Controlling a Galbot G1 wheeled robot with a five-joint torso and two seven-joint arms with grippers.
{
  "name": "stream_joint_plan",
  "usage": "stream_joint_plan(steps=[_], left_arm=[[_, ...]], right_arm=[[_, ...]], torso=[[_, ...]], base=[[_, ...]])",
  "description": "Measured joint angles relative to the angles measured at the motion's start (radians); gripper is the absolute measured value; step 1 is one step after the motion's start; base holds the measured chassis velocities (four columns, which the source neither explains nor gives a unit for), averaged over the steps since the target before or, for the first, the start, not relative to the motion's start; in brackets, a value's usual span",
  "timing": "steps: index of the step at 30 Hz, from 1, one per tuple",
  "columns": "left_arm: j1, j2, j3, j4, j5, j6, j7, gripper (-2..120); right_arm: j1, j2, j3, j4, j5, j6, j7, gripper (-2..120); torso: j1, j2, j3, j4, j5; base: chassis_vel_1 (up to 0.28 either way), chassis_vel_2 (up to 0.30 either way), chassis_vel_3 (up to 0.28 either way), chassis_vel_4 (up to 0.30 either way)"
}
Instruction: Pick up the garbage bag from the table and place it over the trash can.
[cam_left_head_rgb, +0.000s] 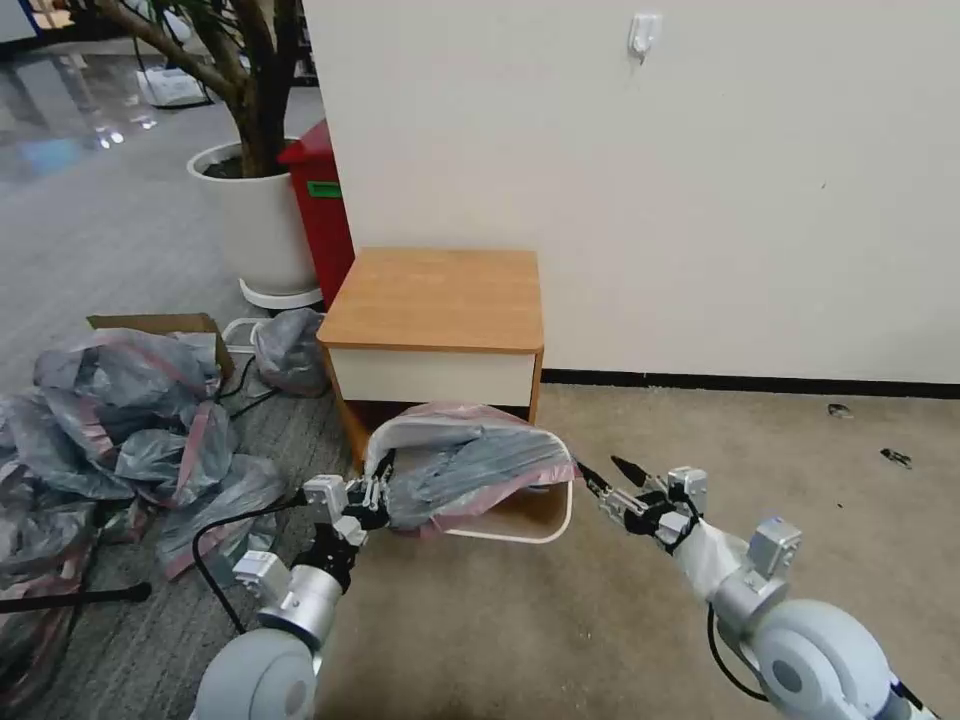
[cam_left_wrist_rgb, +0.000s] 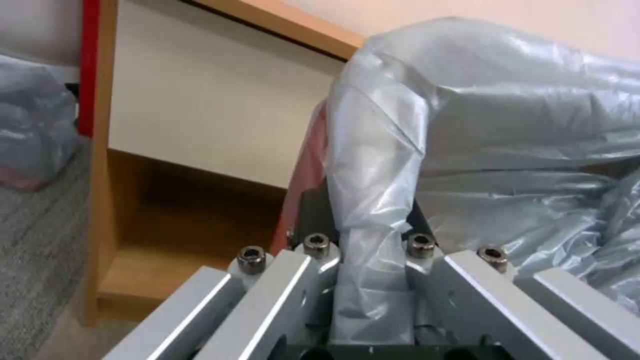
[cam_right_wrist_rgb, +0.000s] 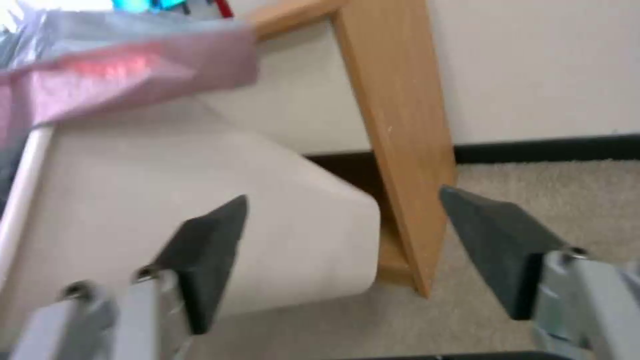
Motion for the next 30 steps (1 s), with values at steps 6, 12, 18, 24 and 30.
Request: stream_joint_plan(steps=[6, 12, 18, 24, 30], left_arm=[[-0.004, -0.007, 0.0, 0.019, -0.001, 0.002, -0.005, 5], [-0.014, -0.021, -0.003, 0.036, 0.004, 0.002, -0.009, 5], [-0.026, -0.025, 0.015, 0.055, 0.06, -0.018, -0.008, 5], [-0.034, -0.021, 0.029, 0.063, 0.147, -0.039, 0.008, 5], [-0.028, -0.019, 0.038, 0.059, 0.189, -0.066, 0.021, 5]], right_arm=[[-0.038, 0.05, 0.051, 0.034, 0.002, 0.043, 0.002, 96], [-0.071, 0.164, 0.059, 0.151, 0.097, 0.056, 0.09, 100], [-0.118, 0.263, -0.092, 0.296, 0.243, -0.052, 0.21, 100], [-0.115, 0.276, -0.225, 0.312, 0.164, -0.114, 0.215, 100], [-0.103, 0.282, -0.274, 0.272, 0.088, -0.127, 0.234, 100]], torso=[[0.0, 0.0, 0.0, 0.0002, -0.0002], [0.0, 0.0, 0.0, 0.0001, -0.0003], [0.0, 0.0, 0.0, 0.0001, -0.0003], [0.0, 0.0, 0.0, 0.0002, -0.0003], [0.0, 0.0, 0.0, 0.0002, 0.0]], base=[[0.0, 0.0, 0.0, 0.0], [0.0, 0.0, 0.0, 0.0], [0.0, 0.0, 0.0, 0.0], [0.0, 0.0, 0.0, 0.0], [0.0, 0.0, 0.0, 0.0]])
